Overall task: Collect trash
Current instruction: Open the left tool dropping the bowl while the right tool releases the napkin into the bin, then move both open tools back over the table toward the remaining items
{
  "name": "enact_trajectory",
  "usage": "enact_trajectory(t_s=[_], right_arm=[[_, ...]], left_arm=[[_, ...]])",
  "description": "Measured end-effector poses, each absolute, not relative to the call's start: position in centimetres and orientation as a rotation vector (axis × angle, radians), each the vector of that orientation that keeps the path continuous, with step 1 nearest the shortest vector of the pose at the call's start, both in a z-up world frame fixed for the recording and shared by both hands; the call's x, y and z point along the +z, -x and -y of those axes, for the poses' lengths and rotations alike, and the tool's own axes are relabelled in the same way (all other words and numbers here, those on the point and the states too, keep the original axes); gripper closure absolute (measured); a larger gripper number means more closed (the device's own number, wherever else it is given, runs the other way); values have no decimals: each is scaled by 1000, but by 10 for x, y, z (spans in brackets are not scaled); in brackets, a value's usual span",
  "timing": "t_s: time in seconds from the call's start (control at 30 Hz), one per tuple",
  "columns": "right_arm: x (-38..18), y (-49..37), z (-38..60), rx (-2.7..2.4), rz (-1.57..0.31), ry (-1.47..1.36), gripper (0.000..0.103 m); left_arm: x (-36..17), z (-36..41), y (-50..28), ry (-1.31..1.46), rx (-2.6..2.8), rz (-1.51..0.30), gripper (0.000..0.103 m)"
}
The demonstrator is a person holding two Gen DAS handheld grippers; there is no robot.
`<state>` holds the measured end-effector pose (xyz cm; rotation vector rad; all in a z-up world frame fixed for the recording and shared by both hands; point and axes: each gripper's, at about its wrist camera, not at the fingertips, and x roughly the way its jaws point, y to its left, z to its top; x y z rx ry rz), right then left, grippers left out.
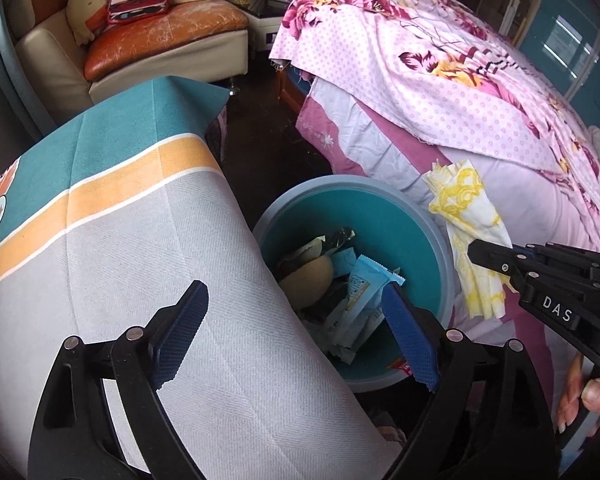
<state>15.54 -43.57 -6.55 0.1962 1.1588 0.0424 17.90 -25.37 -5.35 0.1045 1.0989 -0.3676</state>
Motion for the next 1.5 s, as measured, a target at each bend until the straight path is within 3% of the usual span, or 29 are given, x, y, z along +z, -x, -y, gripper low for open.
enact_trajectory(t_s=[0.4, 0.43, 0.5, 0.63, 0.8, 0.93, 1.5], right_arm=[[-71, -169, 411, 45, -1192, -164, 91], [-72, -169, 409, 41, -1195, -162, 87], [-73, -171, 407, 33, -1197, -159, 66], [-74, -174, 400, 20, -1204, -142, 57], [-70, -175, 392, 10, -1205, -117, 38], [-65, -175, 383, 5, -1207, -100, 31], [-41, -155, 340, 31, -1206, -47, 29]], left_arm=[[-51, 213, -181, -20, -345, -1104, 12], [-52, 211, -181, -17, -344, -1107, 12], [-53, 206, -181, -13, -343, -1112, 11], [-57, 196, -182, -4, -337, -1117, 9], [-60, 185, -182, 21, -335, -1127, 8], [-61, 178, -179, 35, -337, -1135, 8], [-45, 137, -151, 73, -311, -1104, 8]])
